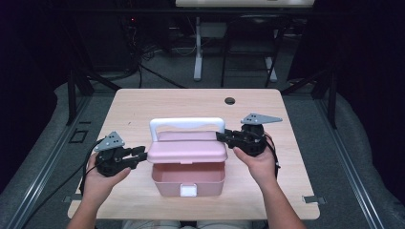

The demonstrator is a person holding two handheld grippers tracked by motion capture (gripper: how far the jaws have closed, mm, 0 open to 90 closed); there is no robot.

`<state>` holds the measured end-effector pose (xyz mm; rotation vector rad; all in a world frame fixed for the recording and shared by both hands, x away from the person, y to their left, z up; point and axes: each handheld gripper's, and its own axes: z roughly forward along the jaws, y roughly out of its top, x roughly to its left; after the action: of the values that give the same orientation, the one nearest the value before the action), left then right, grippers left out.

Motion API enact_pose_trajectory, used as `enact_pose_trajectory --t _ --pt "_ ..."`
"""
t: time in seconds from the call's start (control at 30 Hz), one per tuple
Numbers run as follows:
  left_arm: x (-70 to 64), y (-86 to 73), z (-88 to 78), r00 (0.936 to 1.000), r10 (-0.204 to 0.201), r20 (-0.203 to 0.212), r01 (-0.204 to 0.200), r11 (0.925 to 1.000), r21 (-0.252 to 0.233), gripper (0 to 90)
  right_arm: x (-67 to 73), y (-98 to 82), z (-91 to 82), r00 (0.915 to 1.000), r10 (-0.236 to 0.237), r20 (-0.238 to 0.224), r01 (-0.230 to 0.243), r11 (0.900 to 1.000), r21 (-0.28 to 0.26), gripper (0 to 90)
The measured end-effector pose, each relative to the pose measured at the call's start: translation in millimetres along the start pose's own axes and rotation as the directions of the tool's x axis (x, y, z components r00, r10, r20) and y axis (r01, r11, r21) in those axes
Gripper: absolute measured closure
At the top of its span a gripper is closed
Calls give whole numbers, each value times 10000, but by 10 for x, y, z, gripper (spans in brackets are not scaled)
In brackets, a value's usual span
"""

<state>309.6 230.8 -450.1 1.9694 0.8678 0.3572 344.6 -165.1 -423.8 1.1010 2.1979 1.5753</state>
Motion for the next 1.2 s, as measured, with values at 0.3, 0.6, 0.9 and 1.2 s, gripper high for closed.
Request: enact_pose_trajectory --t 0.3,0.6,0.9,1.2 --pt "-129 19 37 9980 628 111 -626 9979 -164 635 -12 13 13 10000 88 -41 -88 9999 -85 738" --pt "-150 36 64 9984 566 55 -565 9983 -169 633 -24 -1 15 9999 151 -23 -151 9999 -37 735" --pt "-135 88 33 9985 551 -70 -553 9980 -321 629 -57 -19 -60 9993 223 297 -211 9990 -390 674" --pt "-112 149 10 9982 558 -217 -572 9957 -726 614 -69 -58 -147 9955 40 947 22 9978 -657 646"
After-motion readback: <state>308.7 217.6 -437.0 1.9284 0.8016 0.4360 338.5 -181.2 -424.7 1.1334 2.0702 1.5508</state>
